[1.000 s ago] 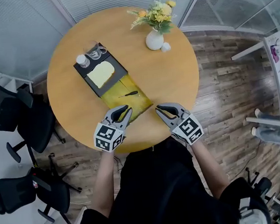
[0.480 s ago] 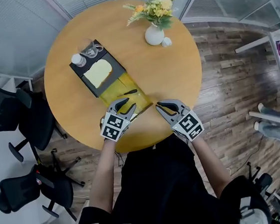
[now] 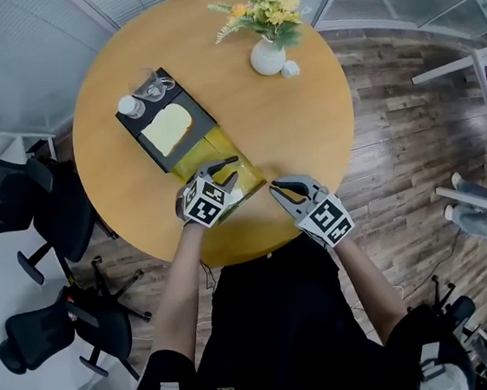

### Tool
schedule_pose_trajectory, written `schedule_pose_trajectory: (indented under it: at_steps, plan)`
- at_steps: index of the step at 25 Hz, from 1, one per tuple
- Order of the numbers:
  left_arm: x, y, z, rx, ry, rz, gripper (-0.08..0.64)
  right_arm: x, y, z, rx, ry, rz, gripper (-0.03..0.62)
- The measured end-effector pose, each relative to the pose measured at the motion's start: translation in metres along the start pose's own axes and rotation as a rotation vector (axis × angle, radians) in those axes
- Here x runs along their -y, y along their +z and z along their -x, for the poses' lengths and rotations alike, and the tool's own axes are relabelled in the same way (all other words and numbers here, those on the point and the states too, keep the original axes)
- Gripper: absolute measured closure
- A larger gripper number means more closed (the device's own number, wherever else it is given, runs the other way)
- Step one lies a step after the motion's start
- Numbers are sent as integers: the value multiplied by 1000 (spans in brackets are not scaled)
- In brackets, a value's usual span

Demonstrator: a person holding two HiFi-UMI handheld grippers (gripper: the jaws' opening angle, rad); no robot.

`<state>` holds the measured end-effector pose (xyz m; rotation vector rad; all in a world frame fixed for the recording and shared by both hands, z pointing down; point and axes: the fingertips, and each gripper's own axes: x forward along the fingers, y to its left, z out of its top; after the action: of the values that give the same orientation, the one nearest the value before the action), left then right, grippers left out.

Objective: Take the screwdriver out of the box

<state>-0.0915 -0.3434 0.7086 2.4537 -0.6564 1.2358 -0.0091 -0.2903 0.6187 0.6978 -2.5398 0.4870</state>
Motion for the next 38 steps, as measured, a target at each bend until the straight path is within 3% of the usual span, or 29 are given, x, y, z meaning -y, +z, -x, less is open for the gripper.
schedule_pose_trajectory:
  at_steps: [5,15,20,25,34,38]
  plan:
    - [-8,-4,-13,-48,-2,-26,420,2,-6,-1,-15,18,10,568]
    - [-15,-18,-43,-187,-13,-164,419,-3,-20,-2,-39,46,-14,568]
    - [-15,-15,-51,-179,-53,-125,419,3,-26,0,-56,48,-21,568]
    - [-13,-22,-59,-225,-80,-123,444,9,-31,-2,-67,46,-35,568]
    - [-14,-27,-60,-240,-55,-113,488,-1,-34,1,-73,70,-37,568]
    - [-14,-23,-54,-208,-49,-76,488,0,-34,1,-72,74,-26,568]
